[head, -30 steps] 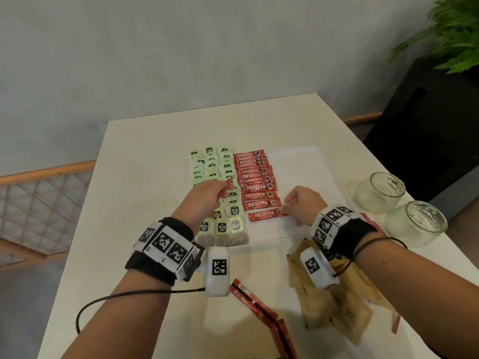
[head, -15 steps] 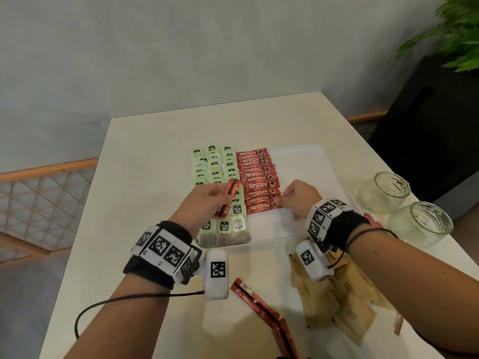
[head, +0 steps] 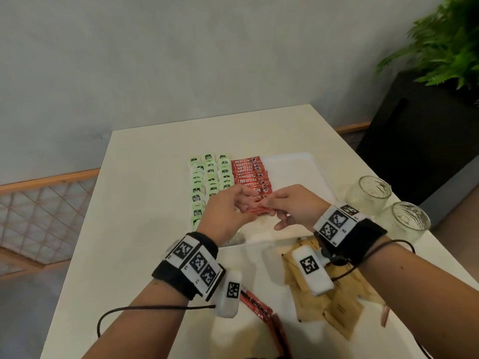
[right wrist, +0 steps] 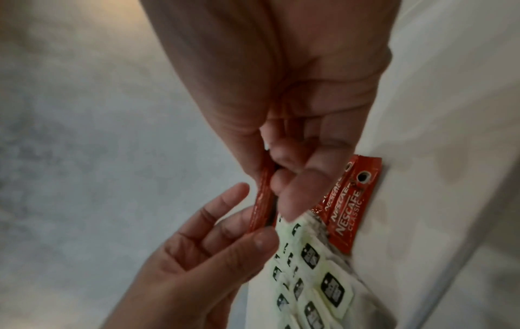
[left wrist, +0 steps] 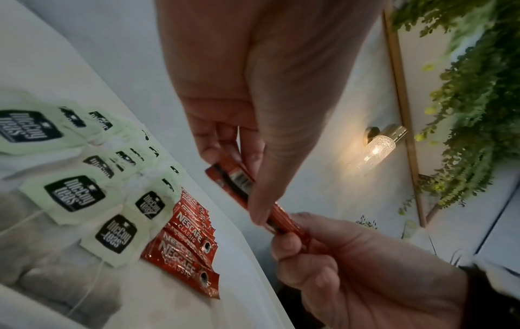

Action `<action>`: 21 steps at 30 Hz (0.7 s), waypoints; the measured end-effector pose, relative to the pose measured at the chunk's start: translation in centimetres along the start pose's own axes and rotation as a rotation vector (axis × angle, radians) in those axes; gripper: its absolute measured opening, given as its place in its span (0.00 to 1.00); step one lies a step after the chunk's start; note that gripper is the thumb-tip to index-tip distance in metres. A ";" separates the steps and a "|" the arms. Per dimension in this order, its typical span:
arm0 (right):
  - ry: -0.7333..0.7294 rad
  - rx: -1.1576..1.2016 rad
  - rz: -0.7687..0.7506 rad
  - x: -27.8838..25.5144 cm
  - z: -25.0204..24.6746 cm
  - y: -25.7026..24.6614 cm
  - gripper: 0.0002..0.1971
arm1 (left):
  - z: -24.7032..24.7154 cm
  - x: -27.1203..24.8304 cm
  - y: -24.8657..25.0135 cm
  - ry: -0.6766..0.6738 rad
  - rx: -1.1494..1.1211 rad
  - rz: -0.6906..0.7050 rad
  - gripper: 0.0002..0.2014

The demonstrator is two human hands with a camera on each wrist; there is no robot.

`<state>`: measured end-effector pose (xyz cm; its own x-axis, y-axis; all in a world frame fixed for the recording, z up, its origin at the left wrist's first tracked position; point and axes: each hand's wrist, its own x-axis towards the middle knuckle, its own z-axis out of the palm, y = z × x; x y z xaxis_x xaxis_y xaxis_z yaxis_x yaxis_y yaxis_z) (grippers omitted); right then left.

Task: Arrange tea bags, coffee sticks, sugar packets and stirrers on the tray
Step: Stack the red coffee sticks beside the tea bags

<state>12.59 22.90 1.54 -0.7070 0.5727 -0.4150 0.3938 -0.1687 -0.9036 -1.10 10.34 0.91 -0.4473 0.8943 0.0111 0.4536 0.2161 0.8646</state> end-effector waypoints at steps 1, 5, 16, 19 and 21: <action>0.004 0.014 -0.025 -0.3 -0.3 0.1 0.08 | 0.0 -0.1 -0.1 0.022 -0.001 -0.014 0.23; 0.044 -0.043 -0.125 -1.7 -1.1 0.0 0.07 | -0.5 -0.6 -0.5 -0.072 -0.151 -0.248 0.25; -0.024 -0.249 -0.179 -2.0 -0.5 -1.4 0.08 | 0.1 -1.5 1.1 -0.037 -0.206 -0.255 0.07; 0.059 -0.225 -0.175 -1.3 -1.5 -2.6 0.09 | -0.3 -1.0 1.8 0.027 -0.186 -0.243 0.07; 0.067 -0.161 -0.163 -1.0 -2.0 -2.9 0.07 | -0.4 -0.7 2.0 0.059 -0.211 -0.227 0.08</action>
<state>13.30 24.40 4.74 -0.7305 0.6344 -0.2527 0.3701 0.0569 -0.9272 -0.19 10.02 2.82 -0.5661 0.8065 -0.1705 0.1699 0.3166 0.9332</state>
